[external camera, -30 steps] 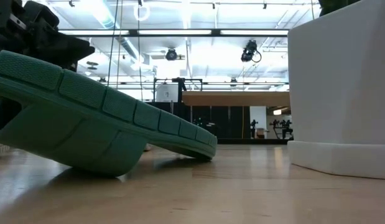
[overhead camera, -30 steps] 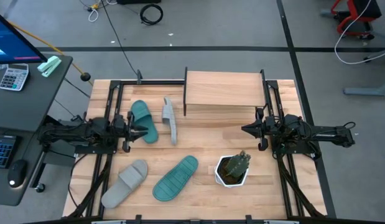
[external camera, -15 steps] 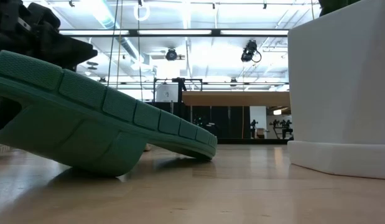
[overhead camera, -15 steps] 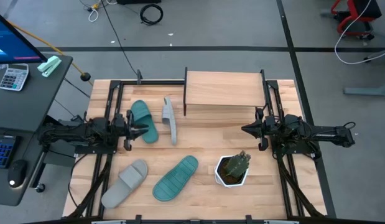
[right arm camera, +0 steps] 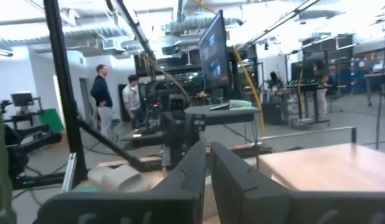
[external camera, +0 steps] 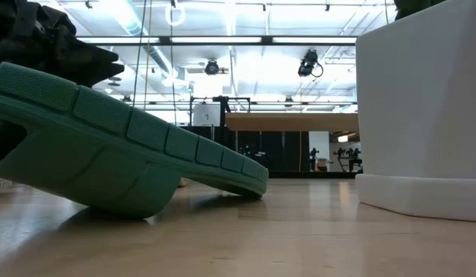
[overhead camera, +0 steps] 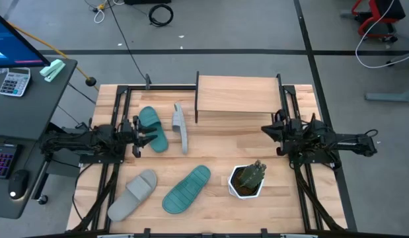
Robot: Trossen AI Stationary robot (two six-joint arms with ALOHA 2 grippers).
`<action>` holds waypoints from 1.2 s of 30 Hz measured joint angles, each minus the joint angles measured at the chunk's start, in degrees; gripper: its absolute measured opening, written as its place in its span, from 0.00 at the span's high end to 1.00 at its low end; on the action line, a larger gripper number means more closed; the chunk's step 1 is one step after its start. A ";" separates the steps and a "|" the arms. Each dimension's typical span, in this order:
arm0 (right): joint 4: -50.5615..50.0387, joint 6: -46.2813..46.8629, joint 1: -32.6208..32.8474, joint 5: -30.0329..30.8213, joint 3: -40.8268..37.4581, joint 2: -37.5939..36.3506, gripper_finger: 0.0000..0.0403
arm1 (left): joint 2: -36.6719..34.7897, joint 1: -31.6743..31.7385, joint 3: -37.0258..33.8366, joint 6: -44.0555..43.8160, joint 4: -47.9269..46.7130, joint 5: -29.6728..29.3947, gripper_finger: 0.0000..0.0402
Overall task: Pick and place slides into the shelf
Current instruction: Put the top green slides on the shelf
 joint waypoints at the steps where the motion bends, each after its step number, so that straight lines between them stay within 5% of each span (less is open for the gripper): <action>1: -1.06 0.02 0.01 0.21 0.98 0.19 0.93 | 0.03 0.00 0.50 -0.20 -0.97 -0.11 0.61; 10: -19.77 -1.57 0.01 0.25 19.32 12.57 0.93 | 4.86 0.00 8.97 0.53 -4.76 -0.24 0.63; 25: -45.12 -4.97 -1.73 1.37 50.60 39.63 0.93 | 25.23 0.00 27.07 -1.35 -15.14 -4.73 0.61; 36: -54.43 -8.33 -5.27 1.32 57.47 47.91 0.93 | 37.66 0.00 30.21 -1.88 -21.70 -4.70 0.61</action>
